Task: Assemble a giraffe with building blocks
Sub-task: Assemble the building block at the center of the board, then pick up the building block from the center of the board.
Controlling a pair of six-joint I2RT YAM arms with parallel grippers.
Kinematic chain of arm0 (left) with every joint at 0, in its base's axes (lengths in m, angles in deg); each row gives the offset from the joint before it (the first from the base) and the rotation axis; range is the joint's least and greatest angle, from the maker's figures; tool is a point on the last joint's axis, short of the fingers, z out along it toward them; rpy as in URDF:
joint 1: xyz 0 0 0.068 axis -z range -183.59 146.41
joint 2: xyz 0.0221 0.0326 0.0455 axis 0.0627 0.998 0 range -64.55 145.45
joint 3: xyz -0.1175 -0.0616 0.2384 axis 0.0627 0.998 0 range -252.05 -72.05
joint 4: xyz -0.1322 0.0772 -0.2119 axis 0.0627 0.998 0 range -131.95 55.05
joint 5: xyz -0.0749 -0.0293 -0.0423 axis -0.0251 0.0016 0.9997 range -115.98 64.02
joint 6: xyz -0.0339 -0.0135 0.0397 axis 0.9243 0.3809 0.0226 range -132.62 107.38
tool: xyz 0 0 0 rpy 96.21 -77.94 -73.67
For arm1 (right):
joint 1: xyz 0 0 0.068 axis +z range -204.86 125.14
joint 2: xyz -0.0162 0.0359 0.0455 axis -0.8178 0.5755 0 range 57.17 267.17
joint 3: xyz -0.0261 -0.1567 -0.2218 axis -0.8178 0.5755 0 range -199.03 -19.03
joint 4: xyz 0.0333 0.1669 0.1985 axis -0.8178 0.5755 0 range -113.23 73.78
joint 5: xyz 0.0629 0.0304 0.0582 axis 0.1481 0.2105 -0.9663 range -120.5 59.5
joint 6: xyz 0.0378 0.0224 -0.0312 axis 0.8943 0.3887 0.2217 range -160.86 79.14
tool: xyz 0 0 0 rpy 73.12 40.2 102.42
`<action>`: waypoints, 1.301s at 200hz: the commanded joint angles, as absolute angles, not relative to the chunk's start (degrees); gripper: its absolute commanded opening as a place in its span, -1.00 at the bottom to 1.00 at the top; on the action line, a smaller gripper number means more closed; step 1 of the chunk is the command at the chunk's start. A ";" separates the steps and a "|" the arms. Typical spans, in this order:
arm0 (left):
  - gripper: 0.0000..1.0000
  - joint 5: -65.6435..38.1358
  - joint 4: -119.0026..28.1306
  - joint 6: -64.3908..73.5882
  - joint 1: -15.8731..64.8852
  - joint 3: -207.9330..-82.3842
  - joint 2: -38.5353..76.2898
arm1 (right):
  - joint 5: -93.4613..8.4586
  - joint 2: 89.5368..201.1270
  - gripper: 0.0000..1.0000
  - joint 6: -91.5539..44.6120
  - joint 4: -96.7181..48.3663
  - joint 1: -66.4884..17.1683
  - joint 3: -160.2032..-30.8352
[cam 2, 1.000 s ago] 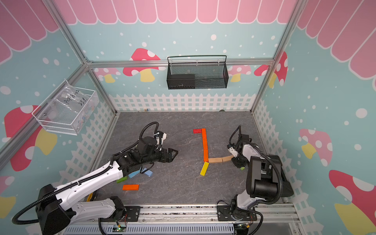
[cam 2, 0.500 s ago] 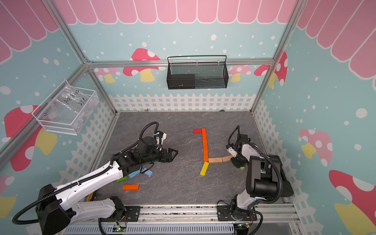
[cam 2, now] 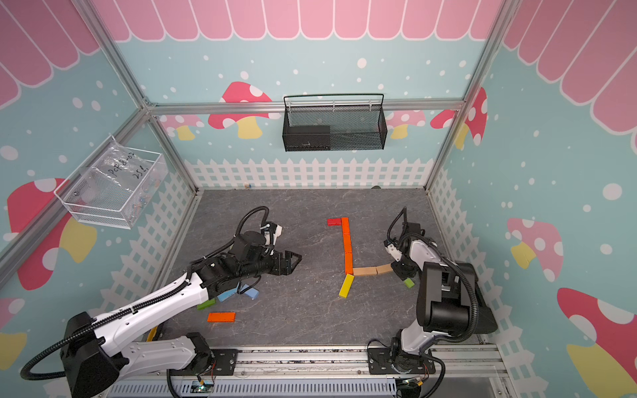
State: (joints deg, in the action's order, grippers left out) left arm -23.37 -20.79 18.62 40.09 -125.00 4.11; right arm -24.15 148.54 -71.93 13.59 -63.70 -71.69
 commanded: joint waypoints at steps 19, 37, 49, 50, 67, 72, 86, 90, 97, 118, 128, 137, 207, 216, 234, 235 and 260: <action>0.71 -23.81 -20.51 18.14 40.01 -124.70 2.77 | -26.76 147.03 0.13 -72.54 15.97 -62.90 -72.49; 0.71 -23.74 -20.52 18.23 39.93 -124.78 2.77 | -27.58 145.47 0.13 -72.25 16.65 -62.78 -73.22; 0.71 -23.62 -20.45 18.31 39.91 -124.87 2.82 | -27.97 144.20 0.14 -71.77 17.02 -62.30 -74.14; 0.71 -23.61 -20.39 18.31 39.91 -124.87 2.84 | -28.01 144.10 0.14 -71.65 17.07 -62.23 -74.22; 0.71 -23.36 -20.11 18.40 39.76 -125.29 3.03 | -28.28 142.12 0.21 -69.55 17.17 -61.53 -76.27; 0.71 -23.20 -19.99 18.45 39.67 -125.39 3.15 | -28.22 141.61 0.26 -68.51 17.16 -61.29 -77.08; 0.71 -23.01 -19.32 18.49 39.47 -126.07 3.52 | -28.38 140.61 0.46 -64.84 17.72 -60.14 -80.24; 0.71 -23.01 -19.02 18.49 39.47 -126.34 3.54 | -28.55 140.35 0.52 -63.53 18.12 -59.82 -81.33; 0.71 -23.28 -18.53 18.41 39.47 -126.75 3.65 | -29.23 140.26 0.64 -60.98 18.91 -59.49 -83.34; 0.71 -24.40 -16.36 18.08 39.47 -128.49 3.74 | -32.22 139.22 0.98 -53.02 20.24 -57.90 -87.92; 0.71 -24.96 -15.04 17.90 39.47 -129.40 3.74 | -32.62 137.14 0.99 -50.50 19.21 -55.98 -88.36; 0.71 -25.65 -13.80 17.88 39.47 -130.32 3.74 | -31.64 134.50 1.00 -48.53 17.32 -53.69 -88.05; 0.71 -35.19 -1.42 20.29 39.47 -135.94 2.31 | -30.13 116.16 0.99 -35.56 4.05 -42.16 -85.70; 0.71 -37.14 0.65 20.75 39.47 -136.60 1.95 | -29.72 114.00 0.99 -34.34 2.23 -41.70 -83.84; 0.71 -40.15 4.44 21.85 38.86 -137.65 1.16 | -28.55 111.44 0.99 -29.96 0.98 -41.50 -81.17; 0.71 -40.18 4.62 21.93 38.81 -137.72 1.13 | -28.43 111.38 0.99 -29.70 1.05 -41.46 -81.08; 0.71 -39.90 7.70 23.65 35.42 -137.61 -0.10 | -27.63 111.62 0.99 -24.52 4.10 -41.16 -79.40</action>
State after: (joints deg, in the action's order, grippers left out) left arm -36.64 1.07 21.01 38.14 -136.28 1.66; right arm -29.01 110.86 -31.64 3.36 -41.69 -81.81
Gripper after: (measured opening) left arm 0.854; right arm 0.996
